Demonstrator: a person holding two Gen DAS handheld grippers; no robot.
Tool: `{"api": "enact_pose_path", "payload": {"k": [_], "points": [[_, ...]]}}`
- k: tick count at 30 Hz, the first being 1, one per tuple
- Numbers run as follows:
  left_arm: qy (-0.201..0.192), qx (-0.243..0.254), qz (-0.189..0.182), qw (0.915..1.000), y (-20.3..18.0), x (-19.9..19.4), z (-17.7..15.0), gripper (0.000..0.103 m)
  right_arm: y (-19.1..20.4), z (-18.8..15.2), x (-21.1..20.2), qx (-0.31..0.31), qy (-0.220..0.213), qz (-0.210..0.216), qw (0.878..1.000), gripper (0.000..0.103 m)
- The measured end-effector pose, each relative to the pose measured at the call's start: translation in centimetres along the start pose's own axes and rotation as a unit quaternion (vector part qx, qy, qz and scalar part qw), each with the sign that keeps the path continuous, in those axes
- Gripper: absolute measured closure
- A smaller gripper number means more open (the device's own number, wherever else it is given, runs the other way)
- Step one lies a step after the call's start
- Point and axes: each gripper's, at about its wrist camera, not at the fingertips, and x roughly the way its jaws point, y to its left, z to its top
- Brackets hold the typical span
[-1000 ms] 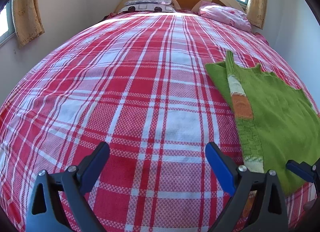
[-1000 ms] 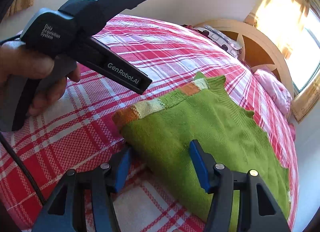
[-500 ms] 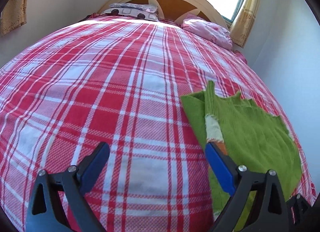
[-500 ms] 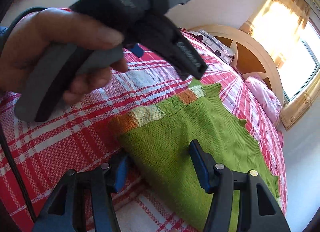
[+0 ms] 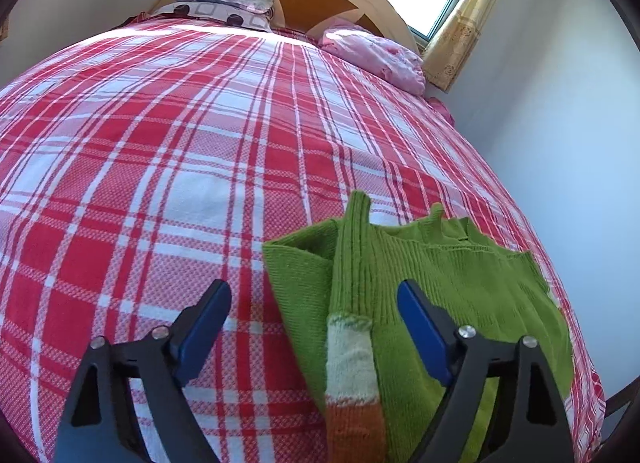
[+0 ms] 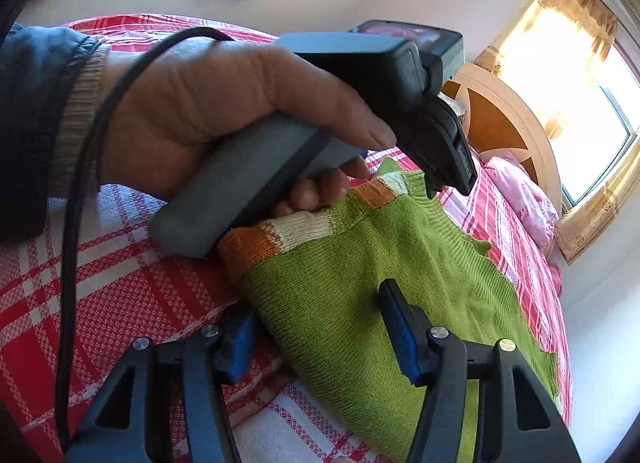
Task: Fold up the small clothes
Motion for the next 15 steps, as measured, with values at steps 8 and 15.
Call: {"api": "enact_pose_path", "payload": {"k": [8,15], "points": [[0.014,0.002,-0.026,0.9996,0.0,1.1,-0.1,0.049,1.0,0.0,-0.5,-0.009,-0.002,-0.010,1.000,0.045],[0.010,-0.009,-0.031,0.9994,0.5,1.0,-0.2,0.082,2.2,0.0,-1.1,-0.029,-0.007,-0.010,0.999,0.067]]}}
